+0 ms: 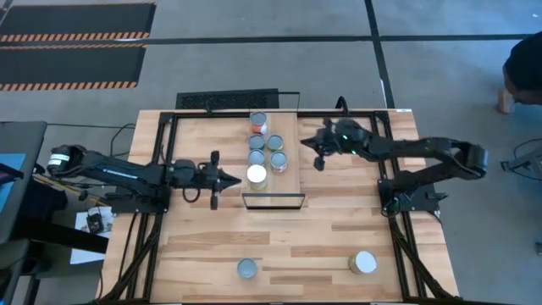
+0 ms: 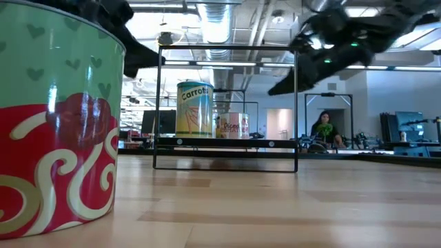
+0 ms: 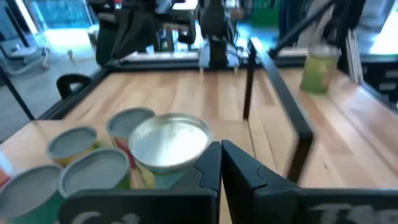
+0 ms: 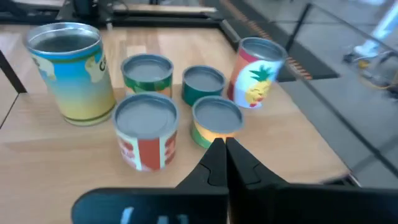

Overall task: Pick and place cans onto a shelf
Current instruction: Put the large canned peas on the shelf aligned with the large canned mixed fruits

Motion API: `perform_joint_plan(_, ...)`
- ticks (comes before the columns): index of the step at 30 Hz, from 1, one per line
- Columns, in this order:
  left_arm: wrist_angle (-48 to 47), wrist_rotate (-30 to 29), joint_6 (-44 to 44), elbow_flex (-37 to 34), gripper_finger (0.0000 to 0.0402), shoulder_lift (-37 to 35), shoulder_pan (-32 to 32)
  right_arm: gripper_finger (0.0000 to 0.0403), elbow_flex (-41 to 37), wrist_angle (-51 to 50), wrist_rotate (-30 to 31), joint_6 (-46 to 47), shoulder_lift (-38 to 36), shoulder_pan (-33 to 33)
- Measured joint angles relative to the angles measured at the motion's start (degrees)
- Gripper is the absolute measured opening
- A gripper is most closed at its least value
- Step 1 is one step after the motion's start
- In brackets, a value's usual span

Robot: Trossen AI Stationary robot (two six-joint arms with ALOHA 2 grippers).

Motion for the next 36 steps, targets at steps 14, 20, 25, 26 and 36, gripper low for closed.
perform_joint_plan(14, -45.29, -25.85, -8.40, 29.16, 0.0002, 7.00, -29.68, 0.0003, -18.72, 9.35, 6.45, 6.95, -20.58, 8.50)
perform_joint_plan(20, -56.54, -25.28, -17.26, 43.45, 0.0008, 23.03, -37.03, 0.0003, -24.20, 17.10, 12.41, 9.79, -20.67, 16.63)
perform_joint_plan(25, -67.52, -21.97, -25.60, 56.03, 0.0041, 36.03, -41.11, 0.0004, -24.46, 17.37, 19.76, 9.99, -20.67, 23.93)
perform_joint_plan(26, -69.06, -21.41, -26.86, 58.25, 0.0050, 38.32, -41.83, 0.0004, -24.46, 17.34, 21.07, 9.99, -20.67, 25.24)
perform_joint_plan(36, -71.65, -16.20, -36.87, 74.34, 0.0135, 56.58, -44.92, 0.0004, -24.46, 16.79, 26.05, 10.41, -20.65, 34.26)
